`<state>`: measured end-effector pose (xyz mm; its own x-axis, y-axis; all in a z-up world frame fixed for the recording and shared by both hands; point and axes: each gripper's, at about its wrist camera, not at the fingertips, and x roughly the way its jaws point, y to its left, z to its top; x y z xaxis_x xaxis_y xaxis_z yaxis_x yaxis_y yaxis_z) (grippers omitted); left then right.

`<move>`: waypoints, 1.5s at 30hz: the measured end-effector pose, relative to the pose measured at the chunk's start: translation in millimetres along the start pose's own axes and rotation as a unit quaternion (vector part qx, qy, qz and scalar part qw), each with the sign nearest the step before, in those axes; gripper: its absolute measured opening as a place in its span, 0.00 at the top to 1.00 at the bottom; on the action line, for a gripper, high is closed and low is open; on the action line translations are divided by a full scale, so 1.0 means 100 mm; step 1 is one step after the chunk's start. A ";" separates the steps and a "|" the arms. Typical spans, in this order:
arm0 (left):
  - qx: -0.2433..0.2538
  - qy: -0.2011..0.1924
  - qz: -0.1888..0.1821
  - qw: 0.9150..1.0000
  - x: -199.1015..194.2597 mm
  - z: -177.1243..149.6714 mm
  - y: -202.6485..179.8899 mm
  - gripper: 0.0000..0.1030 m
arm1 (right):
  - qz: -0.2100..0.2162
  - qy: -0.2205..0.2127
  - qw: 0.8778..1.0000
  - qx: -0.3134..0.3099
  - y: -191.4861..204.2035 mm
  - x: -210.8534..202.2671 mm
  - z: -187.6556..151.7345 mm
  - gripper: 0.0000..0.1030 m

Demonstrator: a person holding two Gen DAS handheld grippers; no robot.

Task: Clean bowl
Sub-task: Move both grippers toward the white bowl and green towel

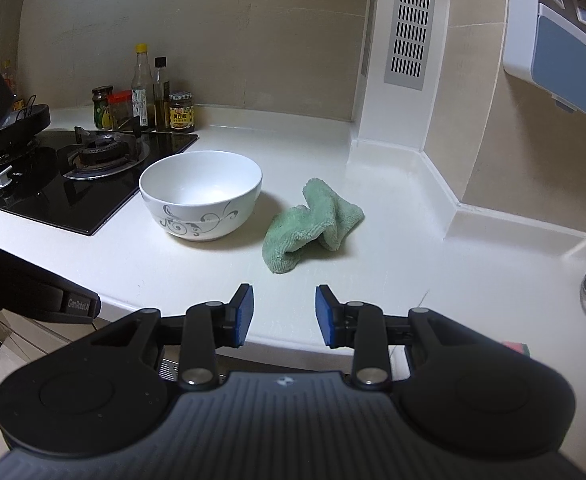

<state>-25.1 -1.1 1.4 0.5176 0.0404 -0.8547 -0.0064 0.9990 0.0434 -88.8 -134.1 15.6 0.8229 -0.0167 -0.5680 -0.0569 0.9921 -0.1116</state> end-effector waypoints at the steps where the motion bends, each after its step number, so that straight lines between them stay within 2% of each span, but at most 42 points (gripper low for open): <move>1: 0.001 0.001 0.000 1.000 0.00 0.00 0.00 0.94 | -0.001 0.000 1.000 -0.001 0.00 0.00 0.00 0.71; 12: 0.008 0.003 -0.007 1.000 0.04 -0.01 -0.03 0.94 | -0.007 0.025 1.000 0.013 -0.03 0.06 -0.01 0.72; 28: 0.009 0.006 -0.013 1.000 0.06 -0.02 -0.05 0.94 | -0.018 0.084 0.994 0.071 -0.11 0.23 -0.01 0.72; 45: 0.003 0.015 -0.016 1.000 0.13 0.00 -0.02 0.94 | -0.022 0.109 0.993 0.048 -0.05 0.32 -0.02 0.72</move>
<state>-18.8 -2.8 -9.6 0.4917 0.0098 -0.8707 0.0150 0.9997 0.0198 -63.1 -139.5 -4.2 0.6803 -0.0771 -0.7289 0.0398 0.9969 -0.0683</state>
